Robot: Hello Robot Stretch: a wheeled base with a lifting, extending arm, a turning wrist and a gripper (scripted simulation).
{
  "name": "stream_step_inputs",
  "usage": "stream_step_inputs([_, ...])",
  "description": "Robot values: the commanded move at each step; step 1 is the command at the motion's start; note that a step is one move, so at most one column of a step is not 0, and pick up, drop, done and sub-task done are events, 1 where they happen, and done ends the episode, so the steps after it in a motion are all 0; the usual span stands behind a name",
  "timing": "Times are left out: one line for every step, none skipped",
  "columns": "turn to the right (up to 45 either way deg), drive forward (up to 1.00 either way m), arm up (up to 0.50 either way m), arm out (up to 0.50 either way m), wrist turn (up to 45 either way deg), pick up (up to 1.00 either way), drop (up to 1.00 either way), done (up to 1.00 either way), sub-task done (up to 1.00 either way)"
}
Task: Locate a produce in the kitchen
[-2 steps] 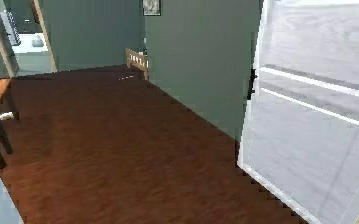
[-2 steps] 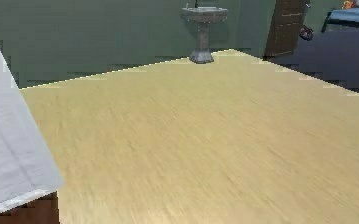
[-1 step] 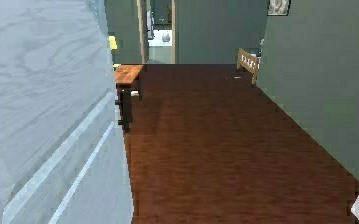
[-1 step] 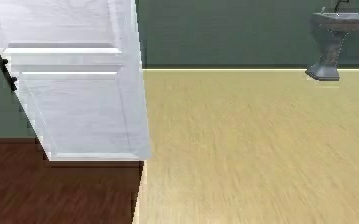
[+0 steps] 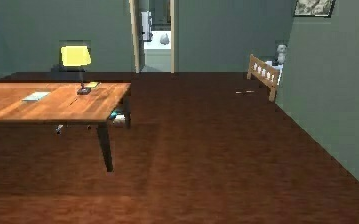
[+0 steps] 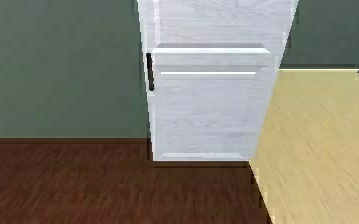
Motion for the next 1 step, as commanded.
stream_step_inputs([0.0, 0.3, 0.0, 0.0, 0.0, 0.0, 0.0, 0.0, 0.0])
